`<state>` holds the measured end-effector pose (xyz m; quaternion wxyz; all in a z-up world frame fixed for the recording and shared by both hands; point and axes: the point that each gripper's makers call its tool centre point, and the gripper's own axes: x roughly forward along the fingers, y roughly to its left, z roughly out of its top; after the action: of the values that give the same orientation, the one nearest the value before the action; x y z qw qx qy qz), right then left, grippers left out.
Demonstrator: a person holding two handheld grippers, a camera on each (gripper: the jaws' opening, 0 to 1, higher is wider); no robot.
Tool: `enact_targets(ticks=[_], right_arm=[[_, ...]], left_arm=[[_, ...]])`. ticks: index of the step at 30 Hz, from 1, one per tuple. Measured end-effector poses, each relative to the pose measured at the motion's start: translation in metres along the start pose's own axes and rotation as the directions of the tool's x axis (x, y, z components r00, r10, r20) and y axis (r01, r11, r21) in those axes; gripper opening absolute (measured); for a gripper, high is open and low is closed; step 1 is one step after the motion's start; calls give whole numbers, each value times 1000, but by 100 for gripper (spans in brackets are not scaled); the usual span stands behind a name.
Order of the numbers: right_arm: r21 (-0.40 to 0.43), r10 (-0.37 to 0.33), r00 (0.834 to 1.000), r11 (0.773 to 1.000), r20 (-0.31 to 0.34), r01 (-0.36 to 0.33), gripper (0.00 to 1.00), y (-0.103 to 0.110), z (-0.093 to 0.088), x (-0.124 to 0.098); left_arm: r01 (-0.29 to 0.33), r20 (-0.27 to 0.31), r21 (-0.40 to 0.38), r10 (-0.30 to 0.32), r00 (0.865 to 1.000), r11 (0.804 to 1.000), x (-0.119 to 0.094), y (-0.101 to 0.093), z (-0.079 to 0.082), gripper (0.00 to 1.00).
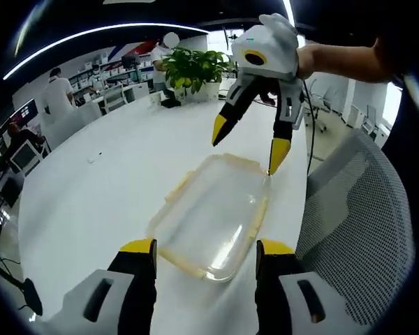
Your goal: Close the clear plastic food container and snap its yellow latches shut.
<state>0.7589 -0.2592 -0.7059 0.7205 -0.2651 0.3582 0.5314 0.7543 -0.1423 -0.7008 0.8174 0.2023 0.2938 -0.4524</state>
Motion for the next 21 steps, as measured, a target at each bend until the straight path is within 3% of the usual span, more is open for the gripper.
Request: enact_targets(ticks=[13, 21], right_arm=[[78, -70, 997, 995, 41, 67, 57, 10, -20, 10], [126, -138, 988, 984, 71, 128, 51, 9, -22, 13]], left_arm=[[-44, 18, -49, 45, 999, 998, 5, 1, -15, 52], [-55, 15, -61, 56, 998, 997, 8, 2, -19, 47]])
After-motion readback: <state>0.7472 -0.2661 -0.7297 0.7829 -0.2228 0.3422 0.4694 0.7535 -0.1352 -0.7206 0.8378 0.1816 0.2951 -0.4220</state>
